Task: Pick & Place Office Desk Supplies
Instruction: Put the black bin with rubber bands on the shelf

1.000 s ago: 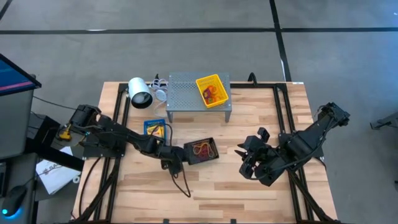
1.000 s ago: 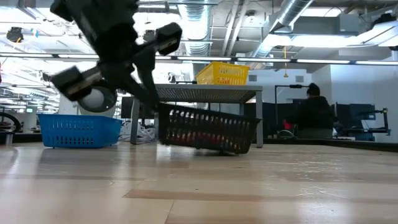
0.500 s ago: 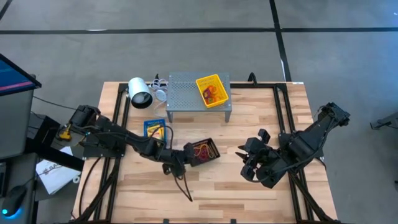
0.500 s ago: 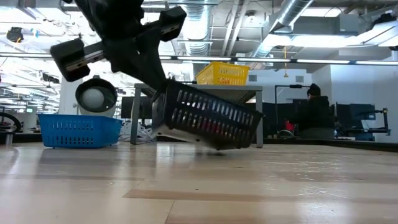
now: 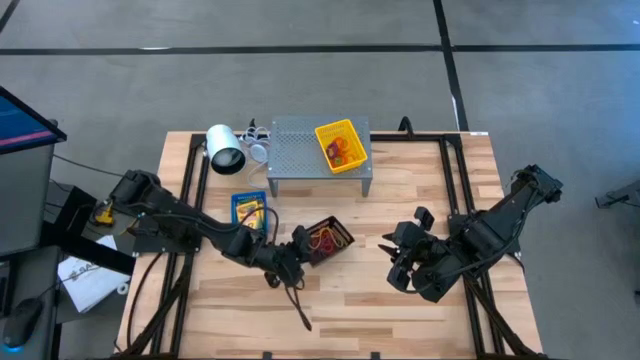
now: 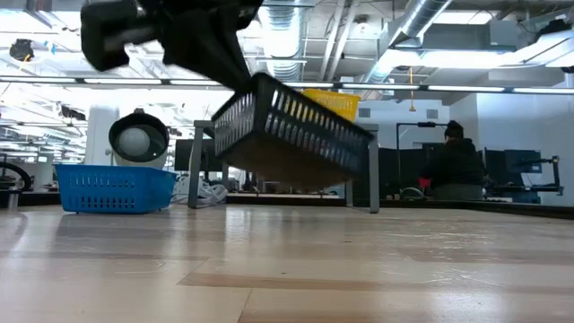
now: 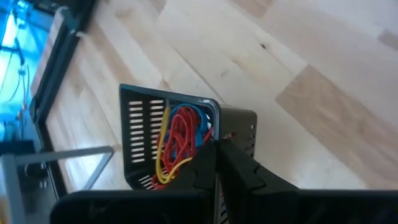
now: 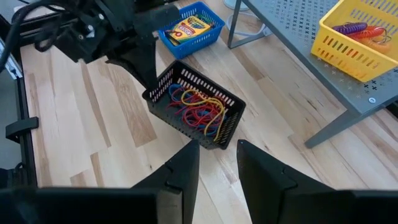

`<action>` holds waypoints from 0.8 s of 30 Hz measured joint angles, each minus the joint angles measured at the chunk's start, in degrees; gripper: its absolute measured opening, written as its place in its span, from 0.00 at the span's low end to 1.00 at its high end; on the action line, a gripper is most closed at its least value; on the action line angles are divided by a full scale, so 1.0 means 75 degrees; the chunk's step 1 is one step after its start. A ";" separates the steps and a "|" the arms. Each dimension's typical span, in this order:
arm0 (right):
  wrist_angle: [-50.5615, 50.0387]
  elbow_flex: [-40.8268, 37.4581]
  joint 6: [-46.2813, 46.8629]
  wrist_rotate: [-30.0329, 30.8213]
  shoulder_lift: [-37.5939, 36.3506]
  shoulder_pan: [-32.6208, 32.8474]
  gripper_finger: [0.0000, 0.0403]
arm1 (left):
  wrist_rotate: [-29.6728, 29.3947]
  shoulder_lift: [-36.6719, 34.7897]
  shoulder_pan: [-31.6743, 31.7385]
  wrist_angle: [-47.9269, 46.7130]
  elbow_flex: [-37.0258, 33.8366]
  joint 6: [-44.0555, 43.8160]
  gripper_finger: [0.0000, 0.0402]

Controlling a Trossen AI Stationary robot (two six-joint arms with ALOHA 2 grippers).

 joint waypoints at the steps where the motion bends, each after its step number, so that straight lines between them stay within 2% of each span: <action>1: 0.0000 0.0000 -0.0003 0.0000 0.0000 0.0000 0.26 | -0.0088 0.0000 -0.0052 -0.0047 0.0070 -0.0198 0.00; 9: -0.0029 0.0000 -0.0065 0.0000 0.0000 0.0012 0.26 | -0.0621 -0.0409 -0.0472 -0.0427 0.0624 -0.1565 0.00; 15: -0.0043 0.0000 -0.0125 -0.0003 0.0000 0.0102 0.26 | -0.1104 -0.1046 -0.0597 -0.0737 0.0652 -0.2292 0.00; 24: 0.0011 0.0000 -0.0125 -0.0006 0.0000 0.0146 0.26 | -0.1969 -0.1522 -0.0711 -0.1183 0.0664 -0.2330 0.00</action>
